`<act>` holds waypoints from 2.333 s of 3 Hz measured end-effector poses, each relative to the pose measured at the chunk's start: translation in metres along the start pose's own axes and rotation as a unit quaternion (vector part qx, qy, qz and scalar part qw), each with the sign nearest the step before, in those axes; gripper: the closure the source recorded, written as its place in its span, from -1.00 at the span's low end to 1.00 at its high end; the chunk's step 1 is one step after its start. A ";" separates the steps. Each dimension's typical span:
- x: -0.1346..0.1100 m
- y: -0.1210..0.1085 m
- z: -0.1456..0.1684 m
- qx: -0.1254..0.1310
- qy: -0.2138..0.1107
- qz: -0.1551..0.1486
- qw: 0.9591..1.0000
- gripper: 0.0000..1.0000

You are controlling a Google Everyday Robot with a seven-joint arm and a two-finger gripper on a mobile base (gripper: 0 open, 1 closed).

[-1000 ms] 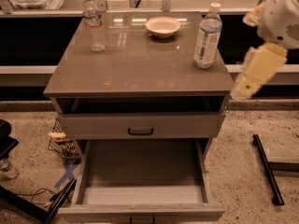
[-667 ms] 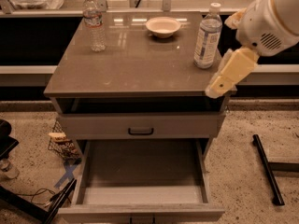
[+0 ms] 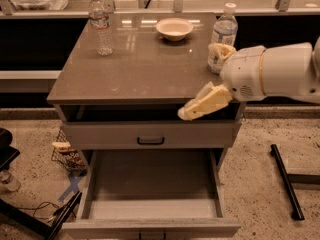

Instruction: Place water bottle into middle drawer

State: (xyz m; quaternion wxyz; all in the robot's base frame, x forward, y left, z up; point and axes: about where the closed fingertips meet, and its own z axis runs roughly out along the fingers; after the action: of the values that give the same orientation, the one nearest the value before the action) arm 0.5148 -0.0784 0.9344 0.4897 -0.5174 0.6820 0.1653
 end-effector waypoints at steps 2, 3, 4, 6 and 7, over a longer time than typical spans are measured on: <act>-0.097 -0.001 0.040 0.052 -0.152 0.002 0.987 -1.00; -0.100 -0.009 0.046 0.055 -0.153 0.007 0.987 -1.00; -0.096 -0.052 0.072 0.086 -0.159 0.034 0.983 -1.00; -0.101 -0.140 0.167 0.139 -0.184 0.107 0.967 -1.00; -0.110 -0.137 0.179 0.133 -0.188 0.106 0.967 -1.00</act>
Offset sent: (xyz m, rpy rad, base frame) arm 0.0131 0.0406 0.0283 0.1798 -0.0978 -0.0032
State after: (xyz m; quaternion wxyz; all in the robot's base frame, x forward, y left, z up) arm 0.7212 0.0567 0.9817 0.6531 -0.3323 0.6446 0.2179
